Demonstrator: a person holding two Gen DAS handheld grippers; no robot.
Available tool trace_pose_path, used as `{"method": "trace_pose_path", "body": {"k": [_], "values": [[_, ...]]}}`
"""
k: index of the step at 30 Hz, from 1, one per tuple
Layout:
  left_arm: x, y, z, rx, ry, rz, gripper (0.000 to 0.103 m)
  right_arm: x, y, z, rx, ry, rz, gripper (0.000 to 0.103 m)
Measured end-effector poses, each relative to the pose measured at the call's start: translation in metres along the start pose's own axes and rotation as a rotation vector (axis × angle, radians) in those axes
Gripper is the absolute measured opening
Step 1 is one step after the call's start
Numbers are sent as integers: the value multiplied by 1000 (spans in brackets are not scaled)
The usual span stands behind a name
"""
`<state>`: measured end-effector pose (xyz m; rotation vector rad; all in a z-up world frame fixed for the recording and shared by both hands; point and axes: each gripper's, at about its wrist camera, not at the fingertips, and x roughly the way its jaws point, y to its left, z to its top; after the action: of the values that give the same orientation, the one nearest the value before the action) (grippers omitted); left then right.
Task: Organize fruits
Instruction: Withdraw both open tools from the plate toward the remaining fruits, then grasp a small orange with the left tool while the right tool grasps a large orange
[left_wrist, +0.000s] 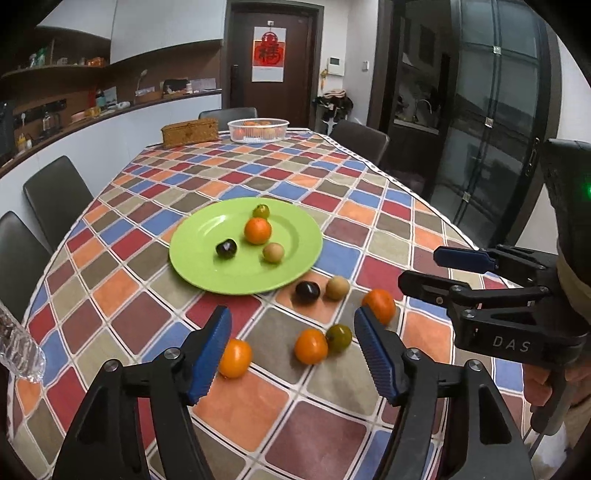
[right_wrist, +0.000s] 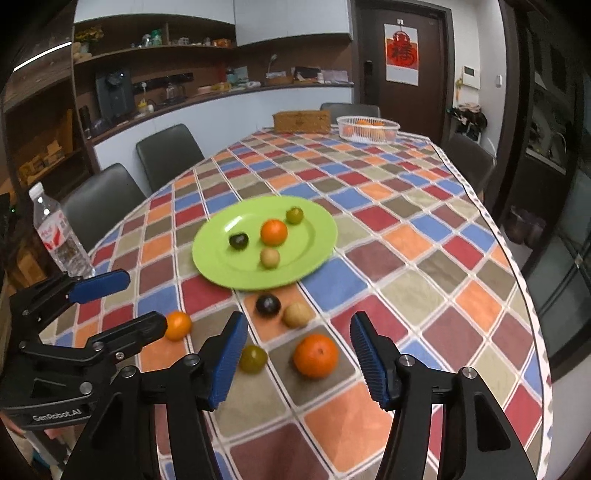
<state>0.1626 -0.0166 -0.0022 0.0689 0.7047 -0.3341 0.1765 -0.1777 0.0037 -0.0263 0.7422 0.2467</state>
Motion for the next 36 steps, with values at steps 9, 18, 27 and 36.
{"method": "trace_pose_path", "body": {"k": [9, 18, 27, 36], "values": [[14, -8, -20, 66, -5, -10, 68, 11, -5, -25, -4, 52, -21, 59], [36, -9, -33, 112, 40, -44, 66, 28, -9, -39, 6, 98, -28, 59], [60, -8, -38, 159, 99, -74, 50, 45, -9, -44, 2, 131, -36, 59], [75, -8, -38, 162, 140, -109, 36, 58, -11, -42, 6, 148, -28, 58]]}}
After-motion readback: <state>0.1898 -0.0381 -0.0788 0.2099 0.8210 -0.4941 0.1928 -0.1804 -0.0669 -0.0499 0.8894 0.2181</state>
